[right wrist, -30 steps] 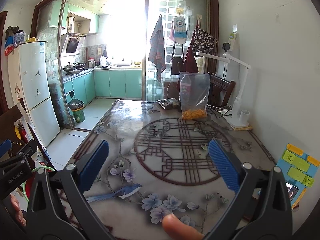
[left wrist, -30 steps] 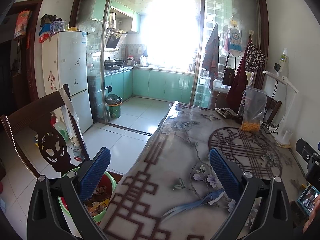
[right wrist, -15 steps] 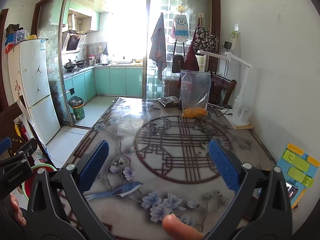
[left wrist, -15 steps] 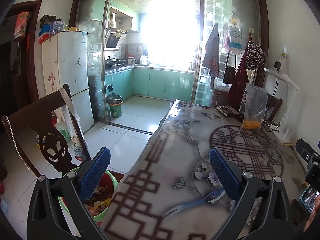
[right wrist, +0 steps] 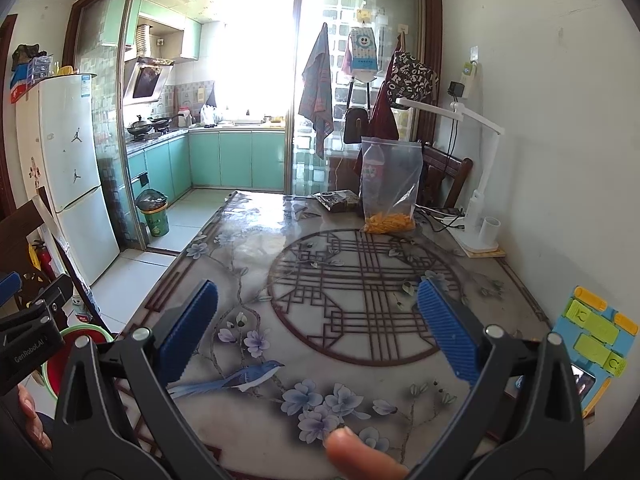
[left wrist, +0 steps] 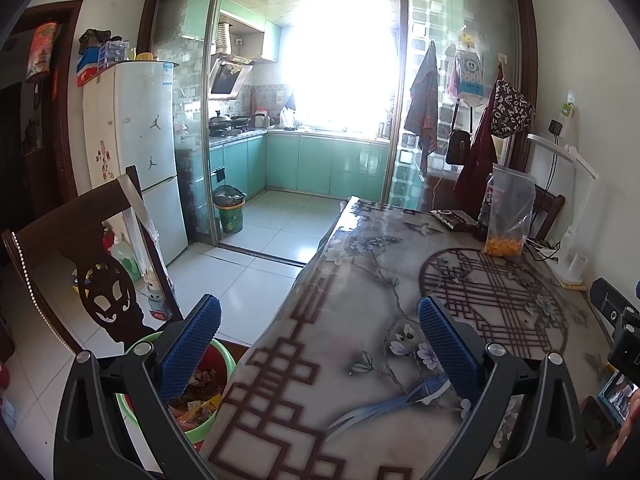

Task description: Collect trash

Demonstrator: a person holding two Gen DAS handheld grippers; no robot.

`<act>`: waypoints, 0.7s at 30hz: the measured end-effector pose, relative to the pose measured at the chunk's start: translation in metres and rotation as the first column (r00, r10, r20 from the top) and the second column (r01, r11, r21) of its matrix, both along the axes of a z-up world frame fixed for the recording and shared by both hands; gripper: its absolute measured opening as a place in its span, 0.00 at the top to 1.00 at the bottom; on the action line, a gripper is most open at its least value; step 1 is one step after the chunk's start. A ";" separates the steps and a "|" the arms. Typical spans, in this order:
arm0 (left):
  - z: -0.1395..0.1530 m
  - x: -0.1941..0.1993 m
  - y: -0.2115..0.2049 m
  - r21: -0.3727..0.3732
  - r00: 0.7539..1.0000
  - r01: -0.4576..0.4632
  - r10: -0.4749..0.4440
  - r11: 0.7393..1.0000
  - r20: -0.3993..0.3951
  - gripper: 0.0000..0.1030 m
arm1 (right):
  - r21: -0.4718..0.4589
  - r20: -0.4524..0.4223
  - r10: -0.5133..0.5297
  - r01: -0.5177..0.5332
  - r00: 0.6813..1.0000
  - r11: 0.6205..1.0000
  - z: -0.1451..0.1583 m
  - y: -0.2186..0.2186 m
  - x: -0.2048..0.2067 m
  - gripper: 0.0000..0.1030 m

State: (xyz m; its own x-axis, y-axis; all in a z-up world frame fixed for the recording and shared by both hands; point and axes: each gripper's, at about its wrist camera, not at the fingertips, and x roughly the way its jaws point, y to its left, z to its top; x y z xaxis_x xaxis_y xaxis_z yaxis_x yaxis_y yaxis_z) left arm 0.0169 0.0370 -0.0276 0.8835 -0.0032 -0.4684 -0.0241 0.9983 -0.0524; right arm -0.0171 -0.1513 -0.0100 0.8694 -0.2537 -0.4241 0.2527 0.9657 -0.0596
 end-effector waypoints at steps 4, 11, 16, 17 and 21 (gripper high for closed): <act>-0.001 0.000 0.000 0.000 1.000 0.000 0.000 1.000 -0.002 0.08 | 0.000 -0.002 0.002 -0.002 1.000 1.000 -0.001 0.000 0.001 0.04; -0.003 0.001 -0.001 0.003 1.000 0.001 -0.001 1.000 -0.005 0.08 | 0.003 -0.008 0.002 -0.002 1.000 1.000 -0.002 -0.002 0.003 0.04; -0.009 0.003 -0.003 0.006 1.000 0.012 -0.011 1.000 -0.016 0.08 | 0.007 -0.016 0.003 -0.003 1.000 1.000 -0.004 -0.004 0.005 0.04; -0.010 0.003 -0.003 0.003 1.000 0.013 -0.013 1.000 -0.019 0.08 | 0.008 -0.018 0.003 -0.003 1.000 1.000 -0.005 -0.005 0.005 0.04; -0.017 0.008 -0.009 0.017 0.999 0.020 -0.020 1.000 -0.034 0.08 | 0.020 -0.033 0.000 0.001 0.999 1.000 -0.012 -0.010 0.009 0.04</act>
